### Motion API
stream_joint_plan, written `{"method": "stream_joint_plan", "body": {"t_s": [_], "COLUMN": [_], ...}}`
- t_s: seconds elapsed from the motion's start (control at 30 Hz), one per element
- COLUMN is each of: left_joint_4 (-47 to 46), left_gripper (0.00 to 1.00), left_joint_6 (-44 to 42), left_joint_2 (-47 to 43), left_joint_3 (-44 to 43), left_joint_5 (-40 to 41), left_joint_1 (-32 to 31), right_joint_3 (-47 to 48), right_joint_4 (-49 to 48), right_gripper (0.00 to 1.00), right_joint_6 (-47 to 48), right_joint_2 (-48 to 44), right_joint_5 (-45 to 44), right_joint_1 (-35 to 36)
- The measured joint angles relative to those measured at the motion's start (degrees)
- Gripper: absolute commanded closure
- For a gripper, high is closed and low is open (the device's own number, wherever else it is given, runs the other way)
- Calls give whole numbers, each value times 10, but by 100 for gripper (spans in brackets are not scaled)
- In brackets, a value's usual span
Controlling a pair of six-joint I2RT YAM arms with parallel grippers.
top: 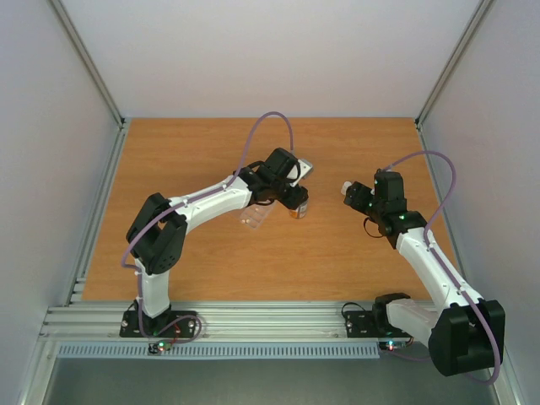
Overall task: Sort the pills into containers
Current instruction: Place the lid of the pill bottle on the pill bottle.
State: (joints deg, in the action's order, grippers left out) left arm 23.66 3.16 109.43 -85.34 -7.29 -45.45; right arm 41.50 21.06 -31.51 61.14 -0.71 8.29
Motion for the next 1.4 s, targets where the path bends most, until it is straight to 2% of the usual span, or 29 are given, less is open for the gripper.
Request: {"method": "stream_joint_plan", "body": {"t_s": [1.4], "left_joint_4": [-15], "left_gripper": [47], "left_joint_6": [1], "left_joint_2": [9], "left_joint_3": [1], "left_joint_5": [-9], "left_joint_1": [0], "right_joint_3": [0], "right_joint_4": [-1], "right_gripper": [18], "right_joint_6": [0], "right_joint_2": [12], "right_joint_5": [1], "right_joint_1": [0]}}
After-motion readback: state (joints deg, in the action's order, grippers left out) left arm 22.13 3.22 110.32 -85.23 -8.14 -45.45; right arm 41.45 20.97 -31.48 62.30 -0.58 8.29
